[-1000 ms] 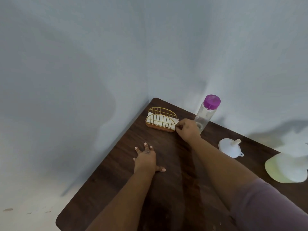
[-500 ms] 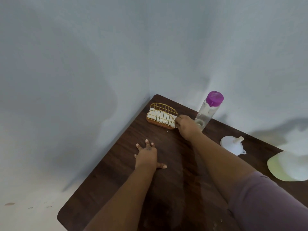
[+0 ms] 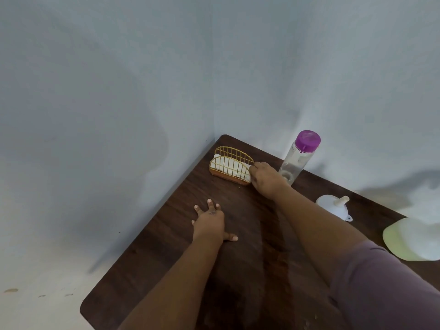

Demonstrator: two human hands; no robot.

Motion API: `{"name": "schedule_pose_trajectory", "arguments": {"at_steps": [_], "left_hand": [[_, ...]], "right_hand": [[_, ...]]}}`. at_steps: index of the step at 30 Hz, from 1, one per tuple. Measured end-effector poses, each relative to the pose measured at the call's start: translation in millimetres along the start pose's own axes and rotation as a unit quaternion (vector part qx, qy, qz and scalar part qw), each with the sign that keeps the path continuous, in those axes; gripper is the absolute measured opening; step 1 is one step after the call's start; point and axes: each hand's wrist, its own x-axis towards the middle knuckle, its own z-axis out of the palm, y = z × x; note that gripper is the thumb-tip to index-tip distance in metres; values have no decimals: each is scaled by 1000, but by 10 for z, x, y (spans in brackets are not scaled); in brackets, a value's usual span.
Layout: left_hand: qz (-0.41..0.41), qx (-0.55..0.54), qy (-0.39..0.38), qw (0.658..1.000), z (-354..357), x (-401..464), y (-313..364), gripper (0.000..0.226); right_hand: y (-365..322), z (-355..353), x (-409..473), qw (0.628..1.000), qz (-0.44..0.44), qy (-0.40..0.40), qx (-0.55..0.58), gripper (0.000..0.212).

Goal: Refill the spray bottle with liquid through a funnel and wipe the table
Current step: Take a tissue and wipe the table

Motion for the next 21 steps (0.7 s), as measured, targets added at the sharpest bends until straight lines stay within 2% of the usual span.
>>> {"name": "schedule_pose_trajectory", "arguments": {"at_steps": [5,11,16,19,21], "left_hand": [[-1,1,-3,1000,3,24,2,119],[2,-2,-6,1000,-9,22,4,119],[4,-1,1,1000,-7,12,1,118],[3,-8,0,1000,-23,-23,5,118],[-1,-10,-5,1000,-46,-55,8,117]], "right_hand": [[-38,-144,-25,989,35,88,111,2],[-208,-387,-20,974,55,176,135,14],[-460,-611,-142,948,80,224,210,17],[-575,-677,-368,923,135,262,246,16],[-647,-725,-606,890,197,272,310,18]]}}
